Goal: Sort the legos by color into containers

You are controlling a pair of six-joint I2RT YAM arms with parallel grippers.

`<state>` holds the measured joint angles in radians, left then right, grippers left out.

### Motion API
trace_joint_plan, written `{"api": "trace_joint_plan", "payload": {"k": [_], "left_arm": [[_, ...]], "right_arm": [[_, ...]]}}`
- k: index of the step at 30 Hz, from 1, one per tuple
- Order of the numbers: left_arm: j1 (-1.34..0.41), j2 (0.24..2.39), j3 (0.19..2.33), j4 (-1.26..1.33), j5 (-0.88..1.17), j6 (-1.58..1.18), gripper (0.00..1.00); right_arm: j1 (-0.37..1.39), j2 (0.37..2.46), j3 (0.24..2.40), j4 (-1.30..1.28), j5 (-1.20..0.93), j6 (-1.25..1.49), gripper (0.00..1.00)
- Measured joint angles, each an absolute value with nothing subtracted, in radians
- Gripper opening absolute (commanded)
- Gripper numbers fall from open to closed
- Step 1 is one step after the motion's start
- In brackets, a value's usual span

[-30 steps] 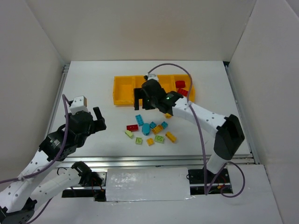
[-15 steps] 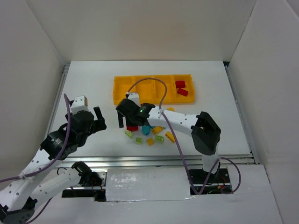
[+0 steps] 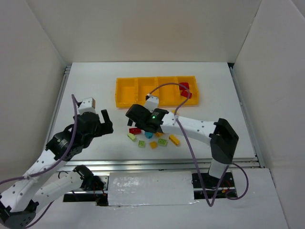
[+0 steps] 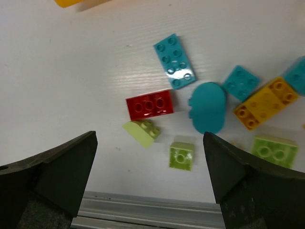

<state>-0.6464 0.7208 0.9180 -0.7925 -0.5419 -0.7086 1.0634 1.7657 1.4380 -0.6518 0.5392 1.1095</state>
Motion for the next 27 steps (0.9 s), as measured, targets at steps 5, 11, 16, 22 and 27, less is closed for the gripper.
{"api": "trace_joint_plan", "payload": {"k": [5, 11, 16, 22, 27], "left_arm": [[-0.649, 0.942, 0.918, -0.731, -0.429, -0.746, 0.99], [-0.663, 1.192, 0.918, -0.612, -0.335, -0.775, 0.98], [-0.679, 1.358, 0.947, -0.546, -0.308, -0.793, 0.94], [-0.693, 1.517, 1.006, -0.492, -0.291, -0.793, 0.92], [-0.697, 1.612, 1.035, -0.466, -0.282, -0.793, 0.91]], "right_arm": [[1.051, 1.504, 1.311, -0.735, 0.623, 1.130, 1.00], [1.008, 1.181, 1.191, -0.798, 0.707, 1.143, 1.00], [1.000, 0.970, 1.078, -0.826, 0.720, 1.122, 1.00], [0.994, 0.890, 1.039, -0.834, 0.719, 1.089, 1.00], [0.994, 0.912, 1.017, -0.833, 0.708, 1.065, 1.00]]}}
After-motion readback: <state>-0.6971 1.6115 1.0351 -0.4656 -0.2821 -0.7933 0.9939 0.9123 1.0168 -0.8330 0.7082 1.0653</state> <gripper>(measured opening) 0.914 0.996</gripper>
